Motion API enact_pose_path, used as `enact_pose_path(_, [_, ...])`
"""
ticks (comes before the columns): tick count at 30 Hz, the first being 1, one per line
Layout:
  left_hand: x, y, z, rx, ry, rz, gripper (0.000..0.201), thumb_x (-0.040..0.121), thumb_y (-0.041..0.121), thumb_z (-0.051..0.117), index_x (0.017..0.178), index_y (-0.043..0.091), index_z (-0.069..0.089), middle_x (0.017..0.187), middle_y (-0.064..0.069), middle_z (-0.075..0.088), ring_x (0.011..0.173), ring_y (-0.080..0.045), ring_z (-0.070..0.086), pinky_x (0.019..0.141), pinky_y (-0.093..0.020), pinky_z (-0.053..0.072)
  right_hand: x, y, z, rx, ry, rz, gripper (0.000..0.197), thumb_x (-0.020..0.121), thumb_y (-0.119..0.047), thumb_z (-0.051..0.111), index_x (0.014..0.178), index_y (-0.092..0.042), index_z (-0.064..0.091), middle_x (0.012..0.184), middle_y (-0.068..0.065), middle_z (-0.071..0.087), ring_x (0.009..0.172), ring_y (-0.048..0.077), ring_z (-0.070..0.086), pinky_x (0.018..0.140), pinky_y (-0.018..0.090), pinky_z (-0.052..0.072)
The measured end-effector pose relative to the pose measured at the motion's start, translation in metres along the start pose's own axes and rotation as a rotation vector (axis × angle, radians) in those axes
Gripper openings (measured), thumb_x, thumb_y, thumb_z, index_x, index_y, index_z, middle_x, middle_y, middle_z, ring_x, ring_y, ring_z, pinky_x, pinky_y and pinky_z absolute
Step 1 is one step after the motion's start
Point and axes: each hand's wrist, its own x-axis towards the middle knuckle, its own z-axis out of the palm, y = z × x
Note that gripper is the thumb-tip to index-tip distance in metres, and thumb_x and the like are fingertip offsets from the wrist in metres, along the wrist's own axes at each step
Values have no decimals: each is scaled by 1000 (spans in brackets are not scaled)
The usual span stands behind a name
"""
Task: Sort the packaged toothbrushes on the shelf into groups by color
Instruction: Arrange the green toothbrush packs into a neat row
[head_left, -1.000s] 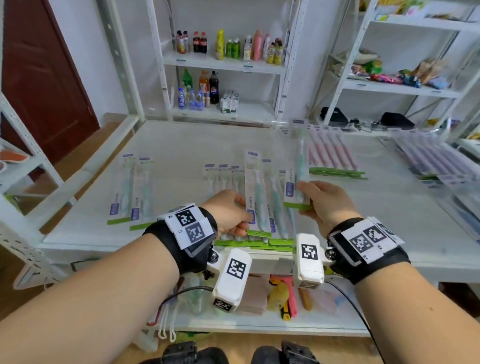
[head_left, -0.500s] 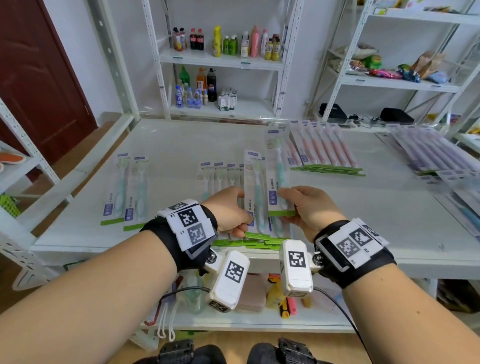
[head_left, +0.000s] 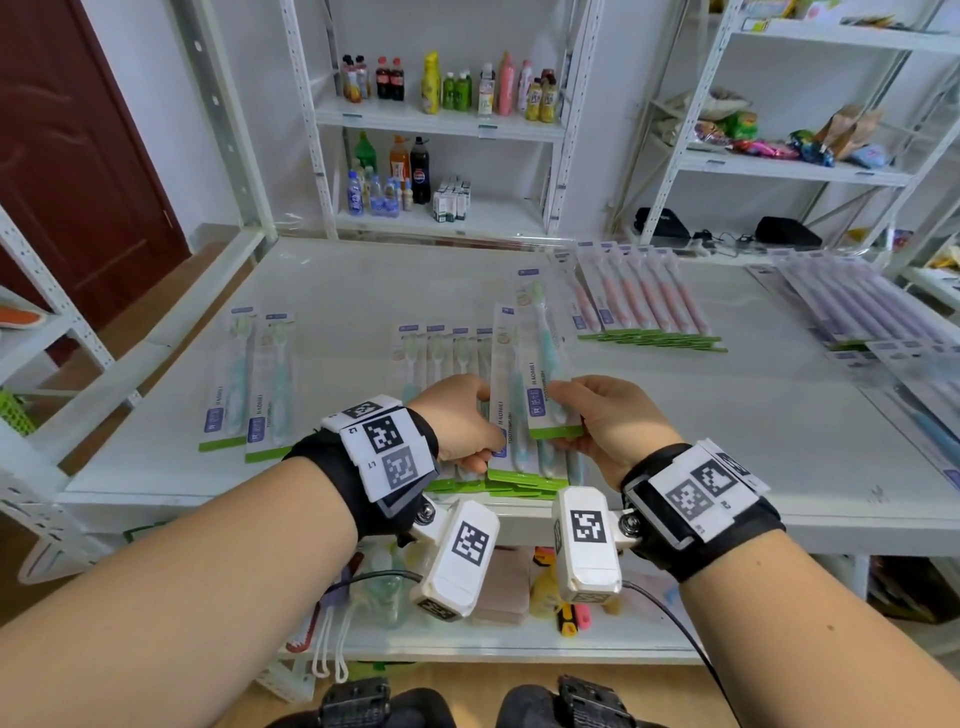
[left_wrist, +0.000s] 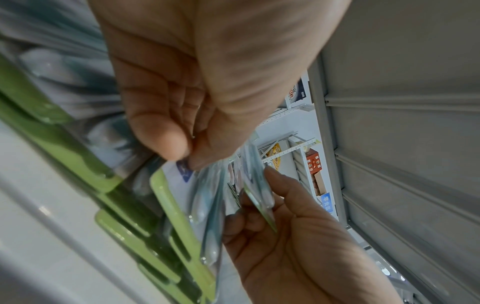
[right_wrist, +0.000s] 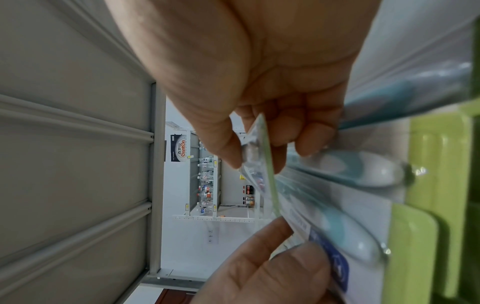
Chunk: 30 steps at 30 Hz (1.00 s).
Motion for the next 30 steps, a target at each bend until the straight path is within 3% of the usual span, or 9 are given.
enact_pose_path(6, [-2,0,-2,36,-29,29,34,86,5,61,119,8,55,97,-18,70,60,-19,62,74,-35,57,-1,-2,2,-6,-12,7,14,88,-18,63,86,-4,64,82,15,73,71,25,69,65,35,53])
enact_pose_path(10, [-3,-1,-5,60,-27,46,15,86,6,60,98,16,59,80,-11,69,53,-13,62,68,-31,58,-3,-5,3,-30,-3,-7,14,87,-18,63,82,-6,64,82,14,72,71,26,67,68,36,53])
enact_pose_path(12, [0,-3,-8,39,15,55,25,88,7,58,112,12,57,75,-8,67,52,-12,63,61,-27,57,-5,-8,6,-56,-1,-15,14,87,-20,64,79,-8,63,86,18,70,72,27,62,71,38,51])
enact_pose_path(14, [4,-3,-11,-51,103,83,27,92,10,52,118,2,56,73,-7,64,52,-13,61,55,-25,54,-7,-12,9,-61,-10,-22,16,86,-19,65,73,-10,61,83,18,67,68,25,57,63,33,48])
enact_pose_path(16, [7,0,-14,-214,179,116,23,95,15,49,108,0,61,73,-5,63,48,-10,58,48,-22,51,-7,-15,14,-80,-19,-35,21,85,-20,66,67,-14,59,77,16,62,62,23,52,52,27,42])
enact_pose_path(19, [7,2,-16,-439,190,124,15,94,18,54,92,8,64,72,-3,63,41,-4,52,43,-17,46,-7,-17,20,-152,-54,-55,22,84,-24,68,67,-15,56,73,14,55,54,19,45,46,24,37])
enact_pose_path(23, [6,0,-18,-502,201,99,12,91,9,58,81,15,59,63,-3,55,36,-1,47,38,-14,43,-7,-18,27,-244,-79,-86,21,82,-27,69,77,-9,61,61,8,51,47,16,43,44,24,36])
enact_pose_path(26, [7,-4,-26,-529,199,57,14,91,3,57,79,11,59,61,-5,52,34,-2,45,35,-13,40,-7,-18,23,-248,-12,-142,17,85,-26,66,79,-10,68,64,1,62,50,11,48,49,23,41])
enact_pose_path(30, [11,-14,-37,-367,211,1,12,89,4,59,78,9,60,55,-3,54,39,-7,46,38,-15,43,-1,-16,10,-298,150,-202,6,85,-20,66,91,-22,69,92,-5,68,79,7,59,76,24,44])
